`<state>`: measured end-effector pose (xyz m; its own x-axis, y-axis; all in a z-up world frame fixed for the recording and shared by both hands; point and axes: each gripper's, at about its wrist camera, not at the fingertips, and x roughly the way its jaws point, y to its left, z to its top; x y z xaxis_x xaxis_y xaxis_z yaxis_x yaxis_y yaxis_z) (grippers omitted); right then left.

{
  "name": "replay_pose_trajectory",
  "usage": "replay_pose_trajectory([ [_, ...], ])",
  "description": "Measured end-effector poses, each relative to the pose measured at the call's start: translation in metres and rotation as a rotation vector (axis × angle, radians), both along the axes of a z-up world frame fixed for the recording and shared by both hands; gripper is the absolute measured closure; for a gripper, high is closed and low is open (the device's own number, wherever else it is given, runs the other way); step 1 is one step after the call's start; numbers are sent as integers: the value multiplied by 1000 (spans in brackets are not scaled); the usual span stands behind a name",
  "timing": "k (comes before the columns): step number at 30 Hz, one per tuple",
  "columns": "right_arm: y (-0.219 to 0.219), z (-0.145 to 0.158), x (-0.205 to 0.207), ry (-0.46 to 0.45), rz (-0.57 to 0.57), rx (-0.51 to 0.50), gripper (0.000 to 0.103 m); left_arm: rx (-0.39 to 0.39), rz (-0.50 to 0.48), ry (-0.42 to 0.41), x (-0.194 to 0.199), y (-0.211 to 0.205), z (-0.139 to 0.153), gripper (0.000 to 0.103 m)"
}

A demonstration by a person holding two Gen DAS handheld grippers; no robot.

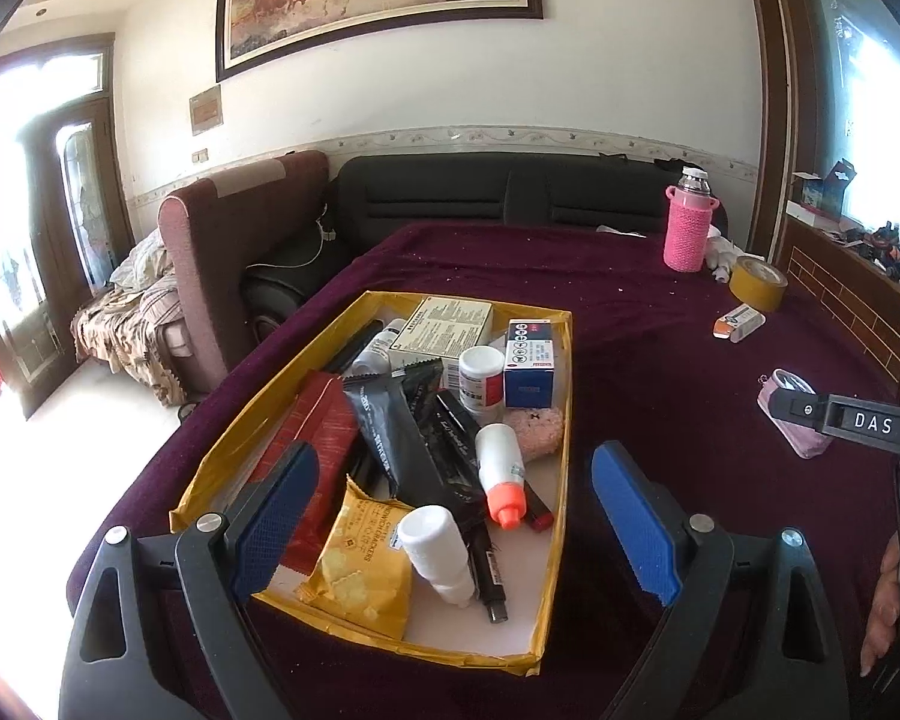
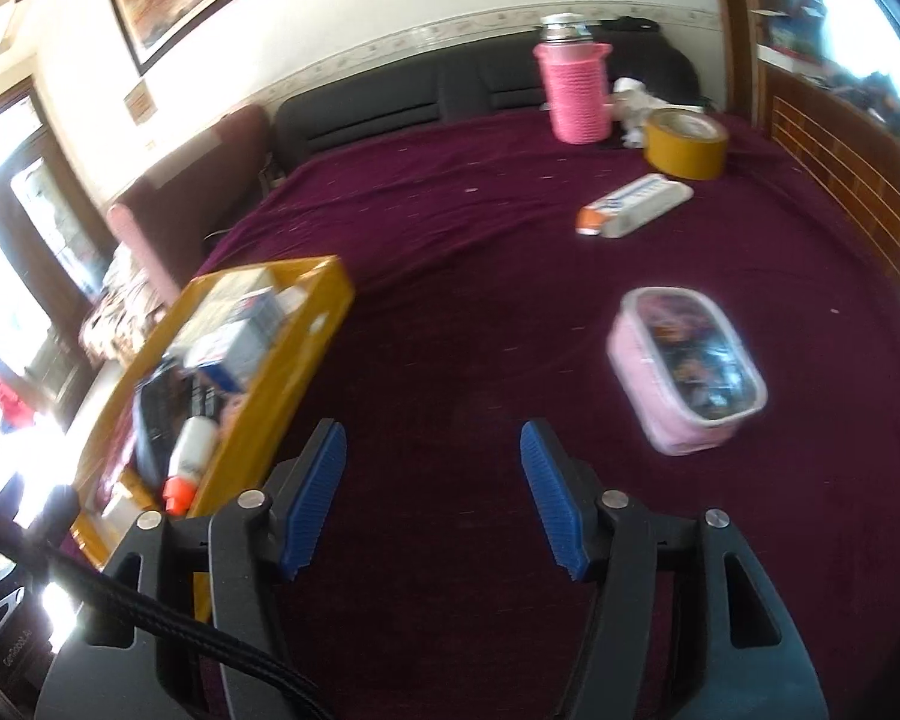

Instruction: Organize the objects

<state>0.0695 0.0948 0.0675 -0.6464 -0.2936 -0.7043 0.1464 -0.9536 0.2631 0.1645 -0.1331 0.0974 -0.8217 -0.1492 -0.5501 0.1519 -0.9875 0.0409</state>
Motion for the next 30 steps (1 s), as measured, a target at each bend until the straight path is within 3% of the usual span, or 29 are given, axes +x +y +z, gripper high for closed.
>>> replay_pose_trajectory([
  [5, 10, -9, -2, -11, -12, 12, 41, -44, 54, 54, -1, 8, 6, 13],
  [7, -8, -12, 2, -6, 43, 42, 41, -59, 84, 93, 2, 6, 12, 13],
  [10, -40, -15, 10, -1, 123, 78, 41, -56, 122, 154, 9, -1, 22, 1],
  [14, -76, -18, 20, 1, 219, 87, 41, -61, 181, 216, 15, -13, 33, 1],
  [21, -99, -19, 34, 36, 266, 131, 41, 40, 235, 212, 17, -42, 34, 1],
  [30, -112, -14, 44, 72, 264, 157, 40, 53, 265, 176, 20, -57, 28, 1],
])
